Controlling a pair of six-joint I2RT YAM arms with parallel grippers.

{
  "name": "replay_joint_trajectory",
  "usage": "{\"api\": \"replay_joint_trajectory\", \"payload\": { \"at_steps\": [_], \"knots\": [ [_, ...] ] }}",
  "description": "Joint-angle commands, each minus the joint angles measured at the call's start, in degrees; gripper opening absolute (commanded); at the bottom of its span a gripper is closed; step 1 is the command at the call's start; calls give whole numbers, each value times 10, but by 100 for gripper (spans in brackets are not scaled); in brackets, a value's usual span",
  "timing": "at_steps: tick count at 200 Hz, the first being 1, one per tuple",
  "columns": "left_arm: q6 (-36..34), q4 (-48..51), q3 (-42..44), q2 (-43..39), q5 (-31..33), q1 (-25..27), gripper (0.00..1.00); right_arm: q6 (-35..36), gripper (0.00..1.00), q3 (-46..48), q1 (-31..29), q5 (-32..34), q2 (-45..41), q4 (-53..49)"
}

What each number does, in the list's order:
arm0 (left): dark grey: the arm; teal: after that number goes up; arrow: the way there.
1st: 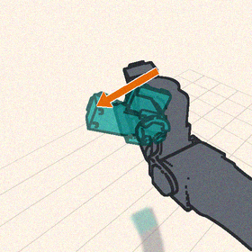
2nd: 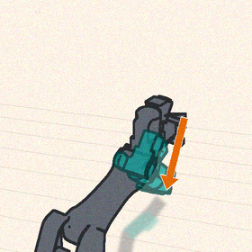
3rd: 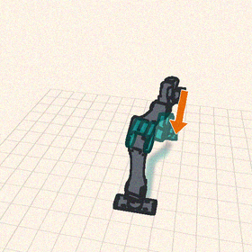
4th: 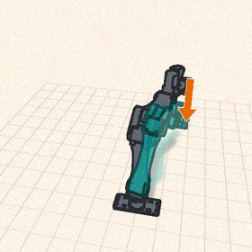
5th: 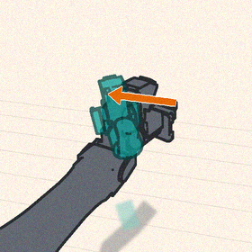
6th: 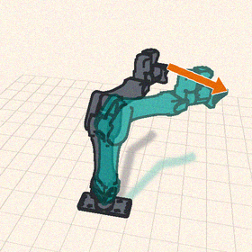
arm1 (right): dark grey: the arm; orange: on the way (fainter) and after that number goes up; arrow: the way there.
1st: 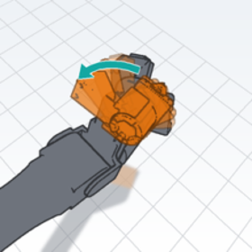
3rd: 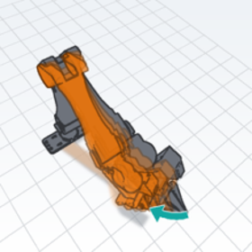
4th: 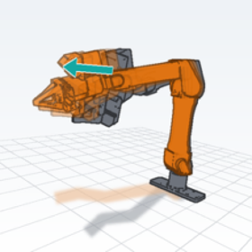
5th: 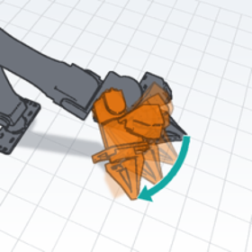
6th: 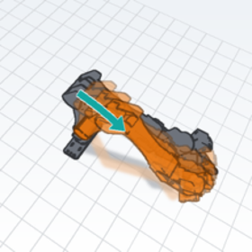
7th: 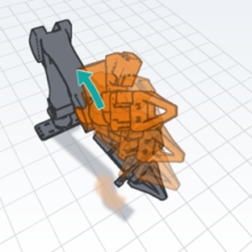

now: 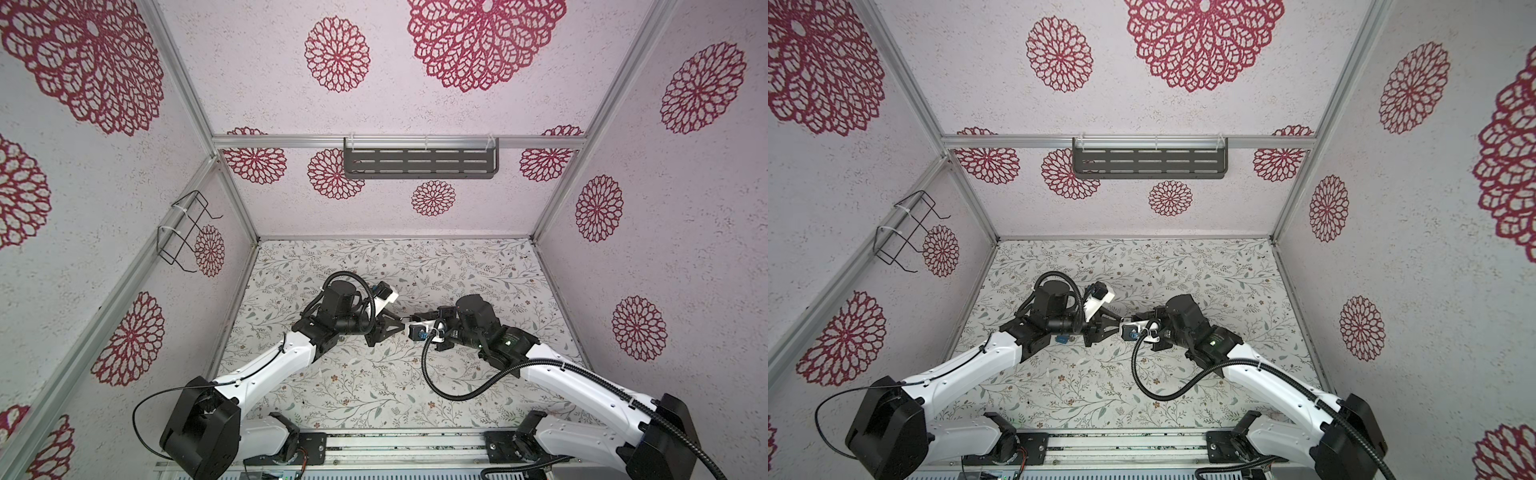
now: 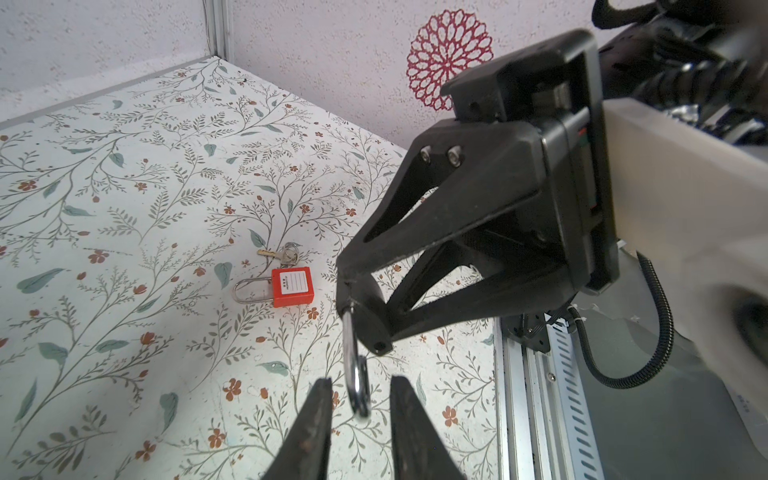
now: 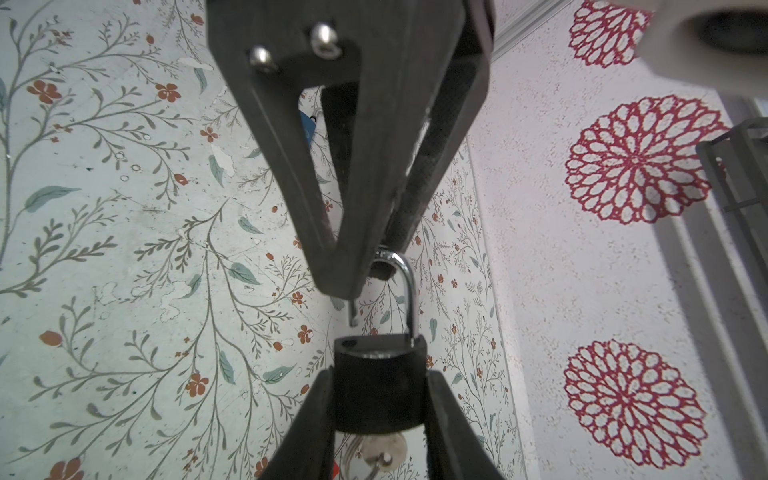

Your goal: Lock with the key

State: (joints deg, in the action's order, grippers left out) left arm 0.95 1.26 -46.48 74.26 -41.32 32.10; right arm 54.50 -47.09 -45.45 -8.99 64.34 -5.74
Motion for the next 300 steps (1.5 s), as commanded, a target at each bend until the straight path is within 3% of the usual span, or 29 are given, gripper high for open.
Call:
{"api": "replay_joint_trajectory", "payload": {
  "at_steps": [1, 50, 111, 164, 256, 269, 300],
  "knots": [
    [0, -11, -17, 6, -12, -4, 27, 10, 13, 1, -5, 5, -16, 27],
    [2, -13, -22, 10, -15, -4, 27, 11, 13, 2, -6, 10, -17, 27],
    [0, -5, -31, 19, -23, -4, 17, 12, 13, 3, -7, 12, -18, 34],
    [-3, 2, -37, 26, -29, -4, 17, 16, 13, 4, -8, 20, -22, 40],
    [-11, 23, -56, 42, -44, -4, 5, 17, 12, 10, -9, 25, -27, 50],
    [-11, 26, -59, 44, -48, -5, 0, 17, 14, 13, -10, 28, -27, 52],
    [-16, 20, -60, 38, -51, -4, 0, -2, 30, 7, -9, 41, -23, 41]
  ]
}}
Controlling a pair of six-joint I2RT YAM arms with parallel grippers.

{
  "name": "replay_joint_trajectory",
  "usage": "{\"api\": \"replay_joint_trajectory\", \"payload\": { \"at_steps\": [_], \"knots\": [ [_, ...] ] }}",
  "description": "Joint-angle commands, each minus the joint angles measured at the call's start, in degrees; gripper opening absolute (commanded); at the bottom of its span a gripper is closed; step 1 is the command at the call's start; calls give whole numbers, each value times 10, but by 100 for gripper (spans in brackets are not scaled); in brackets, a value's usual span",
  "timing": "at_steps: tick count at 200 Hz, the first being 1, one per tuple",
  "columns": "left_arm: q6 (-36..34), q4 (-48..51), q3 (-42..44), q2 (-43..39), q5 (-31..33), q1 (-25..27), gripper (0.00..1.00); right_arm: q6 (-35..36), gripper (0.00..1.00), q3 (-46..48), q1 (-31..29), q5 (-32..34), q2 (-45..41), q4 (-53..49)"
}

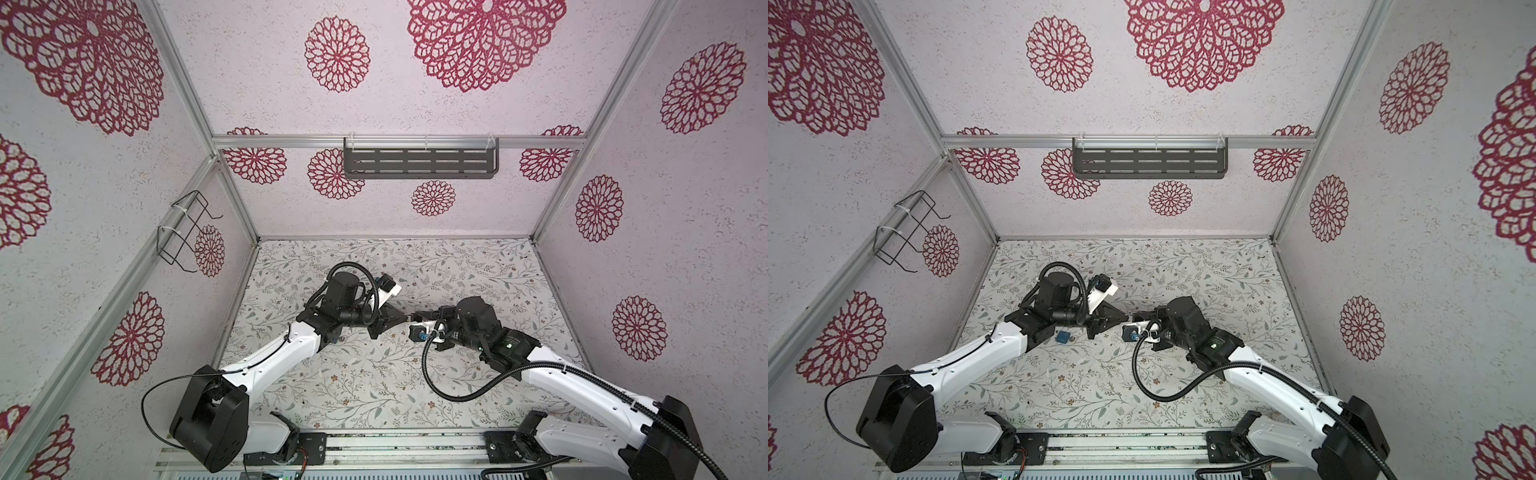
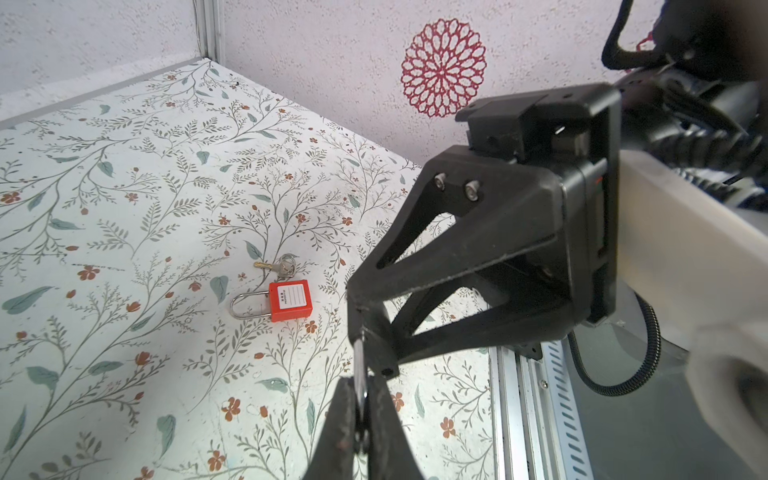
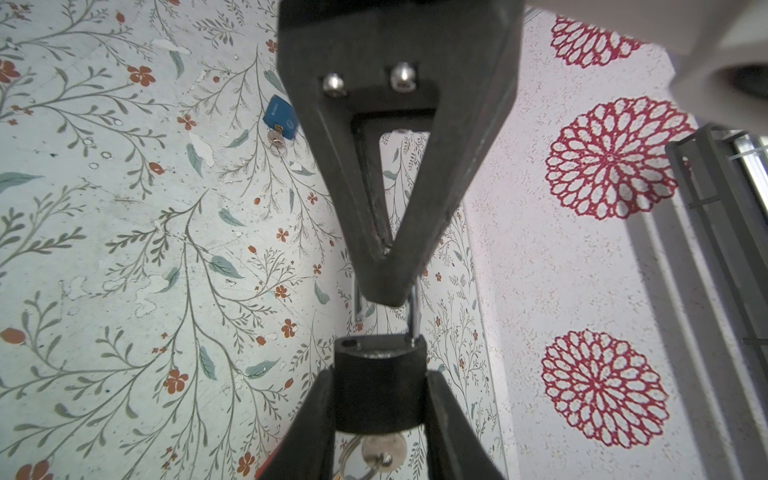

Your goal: Lock with the key

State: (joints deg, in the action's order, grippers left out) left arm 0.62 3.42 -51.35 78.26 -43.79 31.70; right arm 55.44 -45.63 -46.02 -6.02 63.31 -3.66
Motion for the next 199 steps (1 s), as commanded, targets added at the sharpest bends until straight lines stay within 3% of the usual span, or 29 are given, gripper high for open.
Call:
{"api": "replay_joint_trajectory", "payload": {
  "at_steps": [1, 42, 85, 131, 199],
  "knots": [
    [-13, -2, -11, -2, -26, 0, 0, -12, 30, -8, -4, 12, -12, 18],
    [-75, 6, -13, -22, -23, 0, 0, -46, 51, -11, 0, 24, -26, -18],
    [-153, 38, -17, -41, -13, 0, 0, -121, 66, -39, 30, -59, -50, -97],
    [-213, 43, -23, -51, -30, 1, 0, -162, 63, -98, 54, -150, -16, -208],
    [-240, 21, -9, -67, -62, 4, 0, -184, 54, -120, 74, -200, 13, -214]
  ]
}}
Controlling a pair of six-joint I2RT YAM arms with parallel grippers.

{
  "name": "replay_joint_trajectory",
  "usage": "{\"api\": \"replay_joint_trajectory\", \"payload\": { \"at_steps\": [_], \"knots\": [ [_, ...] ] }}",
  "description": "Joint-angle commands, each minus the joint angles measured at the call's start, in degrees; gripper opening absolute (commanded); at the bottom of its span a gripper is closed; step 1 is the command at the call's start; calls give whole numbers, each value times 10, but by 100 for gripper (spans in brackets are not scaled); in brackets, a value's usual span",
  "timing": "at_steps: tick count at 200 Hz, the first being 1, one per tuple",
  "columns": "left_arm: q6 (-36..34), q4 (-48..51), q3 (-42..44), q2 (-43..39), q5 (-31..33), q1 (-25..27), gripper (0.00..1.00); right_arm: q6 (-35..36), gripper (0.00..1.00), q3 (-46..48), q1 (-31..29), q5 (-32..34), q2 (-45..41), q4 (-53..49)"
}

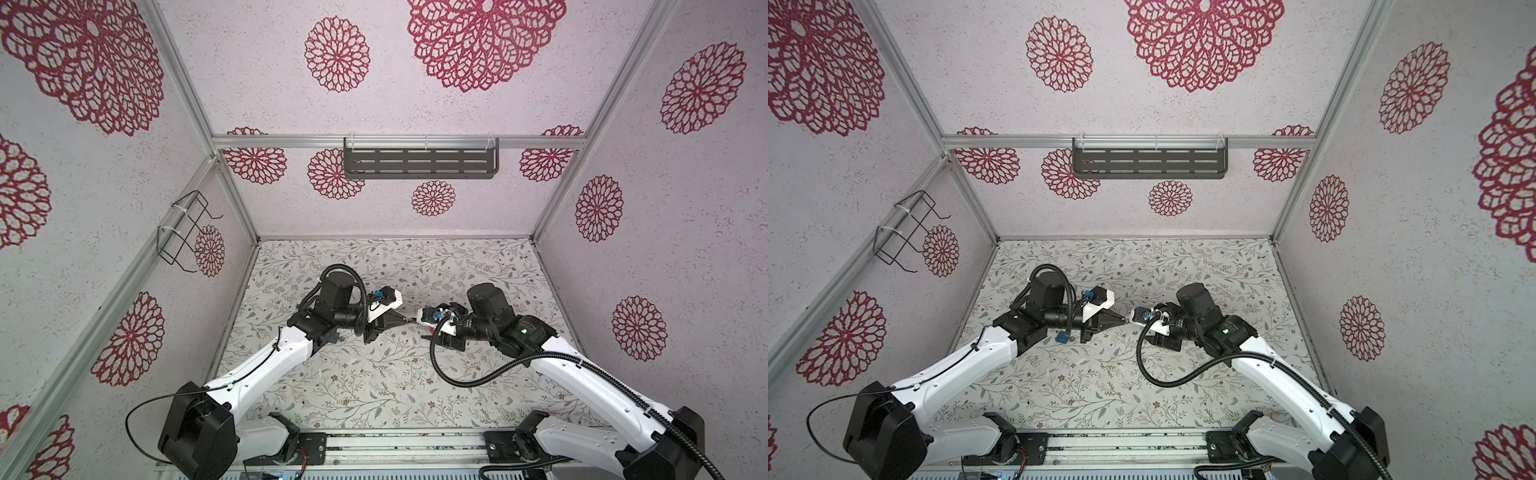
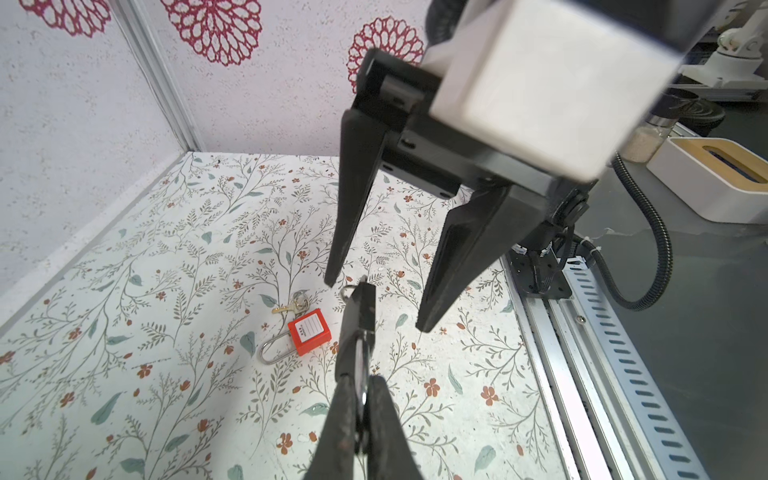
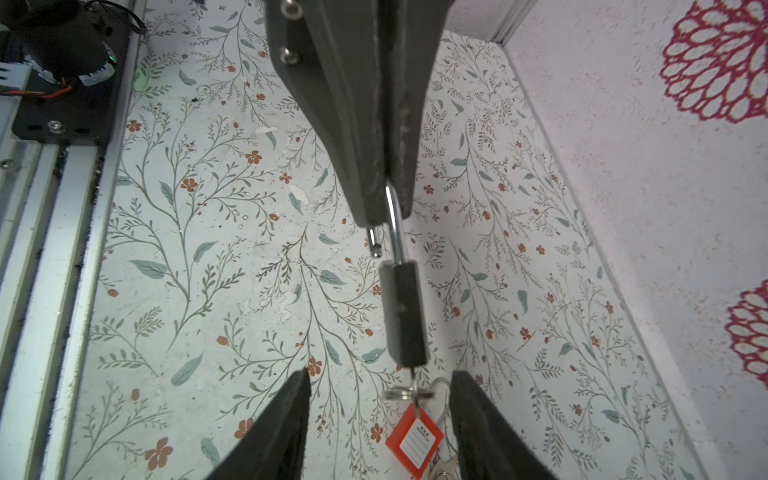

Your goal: Lock with the key

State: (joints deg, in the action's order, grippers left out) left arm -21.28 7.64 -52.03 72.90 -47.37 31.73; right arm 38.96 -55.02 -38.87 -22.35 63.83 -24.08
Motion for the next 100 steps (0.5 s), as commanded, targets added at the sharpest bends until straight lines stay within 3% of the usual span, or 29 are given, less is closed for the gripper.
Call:
{"api": "replay_joint_trajectory", "payload": {
  "at_steps": [1, 100],
  "knots": [
    [-21, -21, -3, -14, -26, 4, 0, -20, 54, -27, 3, -37, 8, -10],
    [-5, -58, -2, -7, -52, 16, 0, -45, 33, -8, 4, -72, 9, 41]
  ]
}}
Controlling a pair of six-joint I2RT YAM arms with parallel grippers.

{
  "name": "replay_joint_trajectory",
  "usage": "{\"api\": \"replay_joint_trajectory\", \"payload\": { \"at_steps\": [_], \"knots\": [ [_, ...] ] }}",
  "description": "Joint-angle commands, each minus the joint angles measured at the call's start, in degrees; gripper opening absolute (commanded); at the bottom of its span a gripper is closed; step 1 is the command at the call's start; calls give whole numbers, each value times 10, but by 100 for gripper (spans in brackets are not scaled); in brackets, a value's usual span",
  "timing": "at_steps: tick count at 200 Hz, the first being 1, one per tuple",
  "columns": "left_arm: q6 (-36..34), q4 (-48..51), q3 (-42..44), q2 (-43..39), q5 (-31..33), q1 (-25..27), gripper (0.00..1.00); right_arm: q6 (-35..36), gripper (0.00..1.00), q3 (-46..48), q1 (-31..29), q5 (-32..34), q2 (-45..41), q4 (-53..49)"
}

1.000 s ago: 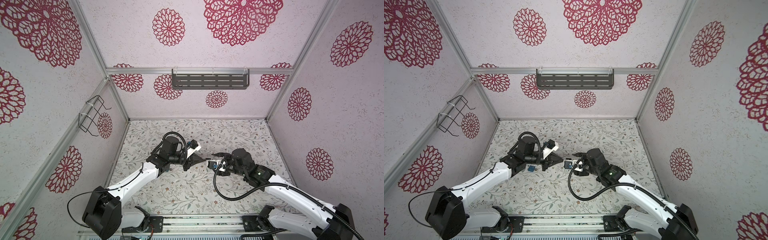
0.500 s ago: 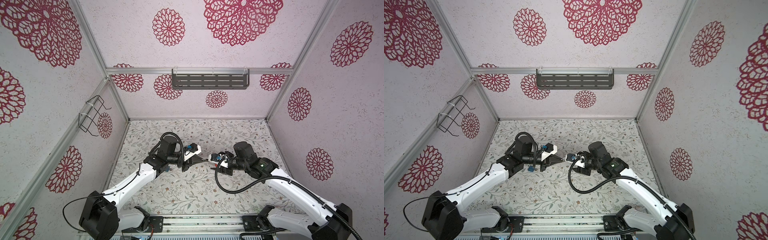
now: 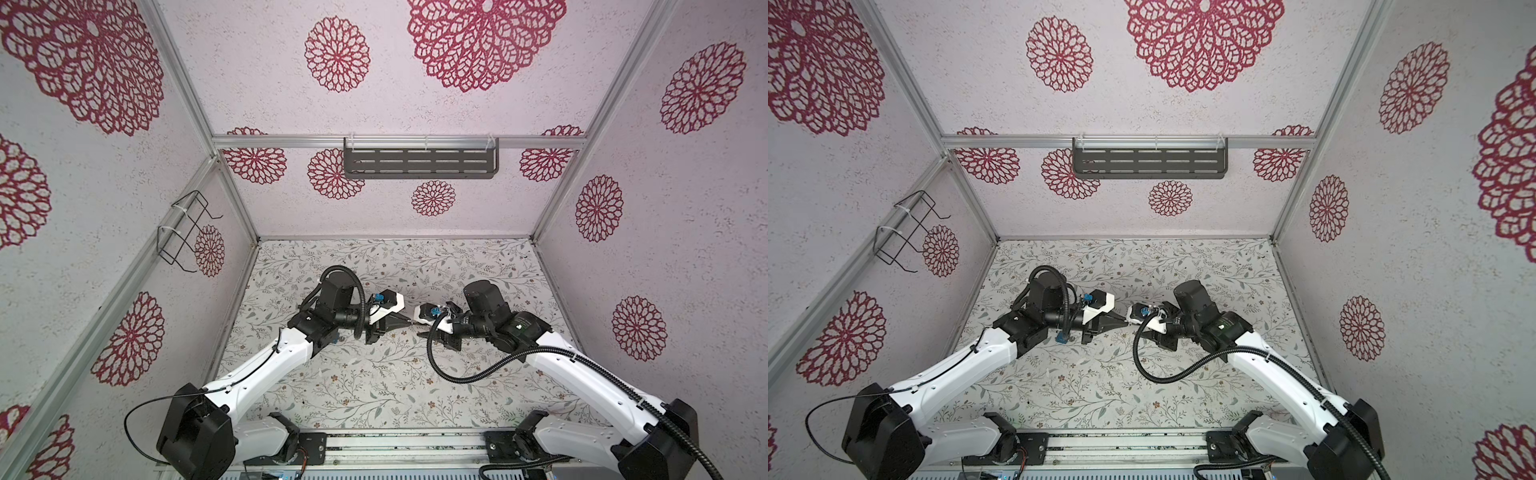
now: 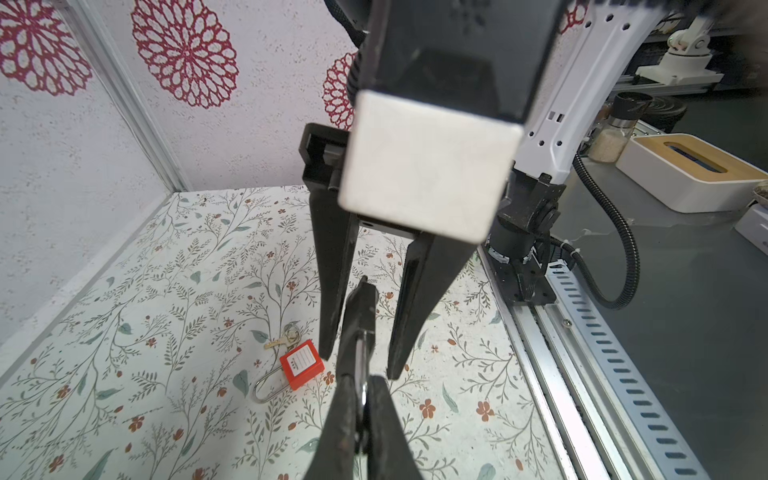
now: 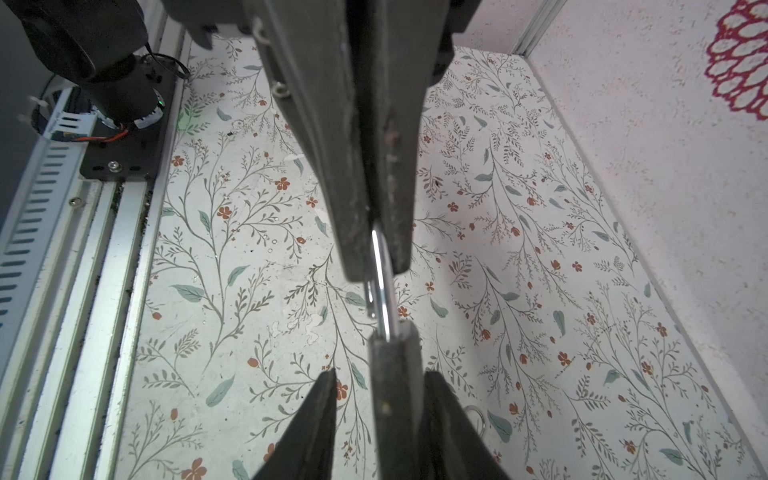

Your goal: Lock with the key

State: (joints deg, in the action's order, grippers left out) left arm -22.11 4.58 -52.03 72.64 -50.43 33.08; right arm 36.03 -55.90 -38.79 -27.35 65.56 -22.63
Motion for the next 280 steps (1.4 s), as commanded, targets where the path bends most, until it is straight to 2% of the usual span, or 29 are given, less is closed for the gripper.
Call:
{"api": "replay_joint_trajectory", "payload": {
  "at_steps": [1, 60, 106, 160, 280],
  "knots": [
    [3, -28, -2, -4, -21, 2, 0, -16, 33, 1, 3, -22, -9, 28],
    [15, -44, 1, -3, -30, 2, 0, -20, 21, 10, 5, -29, -18, 46],
    [17, -43, 2, -2, -33, 3, 0, -17, 20, 11, 7, -28, -24, 54],
    [17, -38, 1, 1, -33, 5, 0, -5, 11, 11, 8, -40, -24, 49],
    [-39, 17, -9, -4, 13, 31, 0, -2, 0, 11, 13, -104, -19, 51]
  ]
}}
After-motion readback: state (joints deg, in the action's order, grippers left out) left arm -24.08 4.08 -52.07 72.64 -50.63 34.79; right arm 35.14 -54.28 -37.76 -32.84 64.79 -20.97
